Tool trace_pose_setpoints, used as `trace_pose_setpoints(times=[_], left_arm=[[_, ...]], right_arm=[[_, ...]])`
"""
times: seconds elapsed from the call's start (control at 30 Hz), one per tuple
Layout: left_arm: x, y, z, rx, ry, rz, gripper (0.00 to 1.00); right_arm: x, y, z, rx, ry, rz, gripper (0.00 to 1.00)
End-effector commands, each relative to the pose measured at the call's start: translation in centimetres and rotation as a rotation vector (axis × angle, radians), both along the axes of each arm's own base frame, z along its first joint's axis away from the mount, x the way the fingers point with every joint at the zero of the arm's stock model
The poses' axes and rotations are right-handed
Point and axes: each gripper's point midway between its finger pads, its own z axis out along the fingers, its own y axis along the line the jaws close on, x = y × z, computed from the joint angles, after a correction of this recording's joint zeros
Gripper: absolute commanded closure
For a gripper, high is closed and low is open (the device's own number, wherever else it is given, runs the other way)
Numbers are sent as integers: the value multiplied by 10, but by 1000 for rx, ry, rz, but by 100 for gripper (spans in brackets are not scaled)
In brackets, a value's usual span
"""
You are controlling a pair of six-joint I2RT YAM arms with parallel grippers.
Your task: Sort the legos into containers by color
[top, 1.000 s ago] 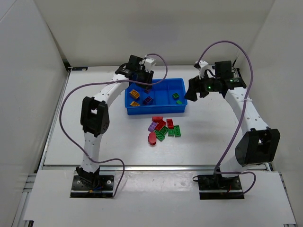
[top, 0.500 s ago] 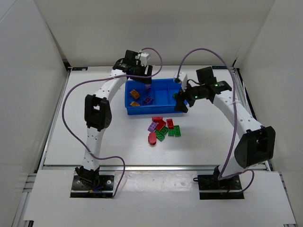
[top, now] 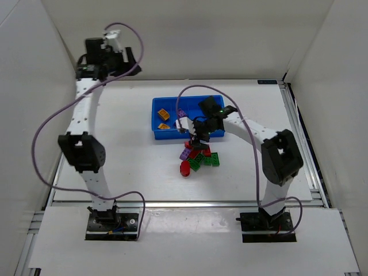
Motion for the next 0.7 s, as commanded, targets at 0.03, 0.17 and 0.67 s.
trace_pose_setpoints(times=[0.03,0.17,0.67], left_arm=[[-51,42,35,-44,-9,48,15],[-71,59,14,-33,44,80,15],[-83,78,-12,-37,107,108,15]], right_arm=[[6,31,-14,21,-97,219,20],[7,51,-34,21,-70,260,19],[-33,50,-63,-26,-66,436,23]])
